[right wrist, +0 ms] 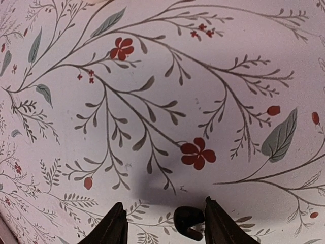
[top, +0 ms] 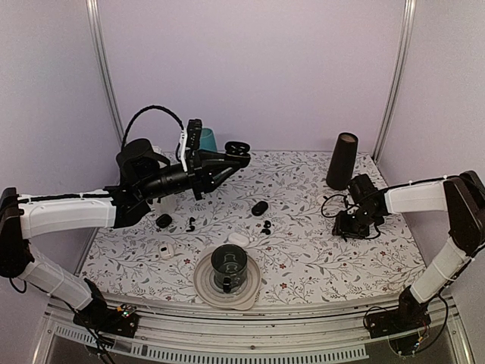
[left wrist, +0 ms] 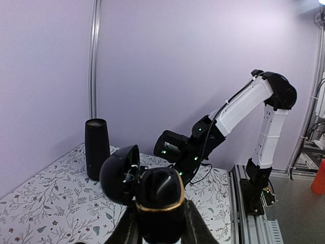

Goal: Insert the wireless bluetooth earbuds into the charging case
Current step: Adjust the right earbud at the center of the board.

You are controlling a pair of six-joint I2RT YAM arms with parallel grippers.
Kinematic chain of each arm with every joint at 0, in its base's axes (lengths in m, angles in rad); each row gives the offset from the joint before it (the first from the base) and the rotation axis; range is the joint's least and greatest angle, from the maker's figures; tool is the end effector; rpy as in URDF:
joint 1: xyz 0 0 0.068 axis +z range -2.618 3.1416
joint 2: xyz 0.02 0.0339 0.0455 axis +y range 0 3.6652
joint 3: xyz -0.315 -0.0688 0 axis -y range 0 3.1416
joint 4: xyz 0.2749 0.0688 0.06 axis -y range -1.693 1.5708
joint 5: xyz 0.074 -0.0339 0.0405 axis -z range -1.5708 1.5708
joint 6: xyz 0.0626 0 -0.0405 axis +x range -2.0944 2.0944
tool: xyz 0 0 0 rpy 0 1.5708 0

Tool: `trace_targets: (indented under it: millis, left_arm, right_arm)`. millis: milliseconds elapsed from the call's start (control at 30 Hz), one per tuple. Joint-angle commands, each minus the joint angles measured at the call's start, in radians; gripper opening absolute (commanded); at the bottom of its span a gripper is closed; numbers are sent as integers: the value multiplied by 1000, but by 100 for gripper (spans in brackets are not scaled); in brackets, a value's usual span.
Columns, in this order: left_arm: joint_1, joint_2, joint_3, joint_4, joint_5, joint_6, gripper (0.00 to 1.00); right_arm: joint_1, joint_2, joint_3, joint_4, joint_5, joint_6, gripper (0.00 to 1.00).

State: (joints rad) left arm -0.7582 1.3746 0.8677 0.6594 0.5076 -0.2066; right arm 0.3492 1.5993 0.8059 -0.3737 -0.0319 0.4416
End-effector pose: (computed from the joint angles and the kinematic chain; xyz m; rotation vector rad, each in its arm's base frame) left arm 0.2370 -0.2664 0.3610 0.8316 1.2991 -1.1375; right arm 0.2983 0.1108 0.1489 0.1189 2.7671 0.2591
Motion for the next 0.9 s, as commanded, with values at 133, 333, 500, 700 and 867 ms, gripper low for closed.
trace_targets:
  millis: [133, 333, 500, 700, 867]
  left_arm:
    - [12, 3, 13, -6, -6, 6, 0]
    - [12, -1, 11, -6, -3, 4, 0]
    - [12, -8, 10, -15, -3, 9, 0]
    - [12, -11, 13, -24, -4, 16, 0]
    - [11, -13, 9, -23, -7, 15, 0]
  right_arm:
    - [56, -12, 26, -51, 21, 50, 53]
    - [55, 9, 32, -72, 94, 58, 51]
    - [56, 23, 43, -71, 108, 82, 46]
    - [58, 38, 65, -82, 114, 78, 37]
    - [66, 49, 84, -114, 147, 71, 31]
